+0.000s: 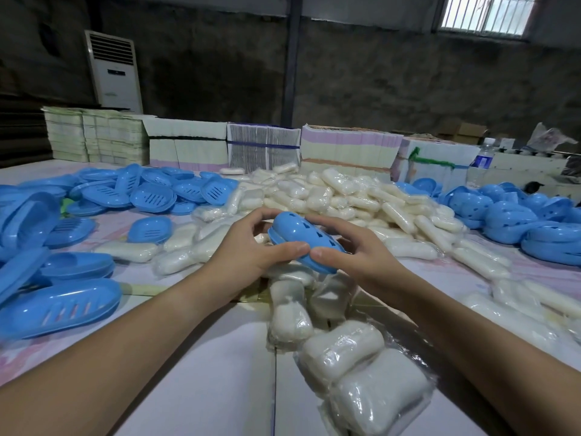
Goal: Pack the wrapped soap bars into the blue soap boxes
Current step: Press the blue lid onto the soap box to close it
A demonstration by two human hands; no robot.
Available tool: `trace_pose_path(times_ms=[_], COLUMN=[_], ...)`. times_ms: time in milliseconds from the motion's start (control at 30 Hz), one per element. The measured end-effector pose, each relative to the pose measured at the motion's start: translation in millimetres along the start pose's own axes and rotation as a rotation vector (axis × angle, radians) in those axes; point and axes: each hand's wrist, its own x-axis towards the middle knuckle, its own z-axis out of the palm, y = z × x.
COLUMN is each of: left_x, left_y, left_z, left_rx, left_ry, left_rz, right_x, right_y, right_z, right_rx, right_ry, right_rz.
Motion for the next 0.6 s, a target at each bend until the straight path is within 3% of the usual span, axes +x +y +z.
trace_pose_path(times_ms=[300,600], left_x=[-2,0], left_y=[13,7], left_z=[8,5], left_rx=[-0.662,-0.662], left_ry=[-0.101,-0.144], left_rz=[-0.296,-0.303], right_x=[2,-2], right_y=[-3,-8], right_z=[4,2], right_rx=[0.099,0.087], right_ry=[0.107,0.054], right_rz=[0.038,0.056])
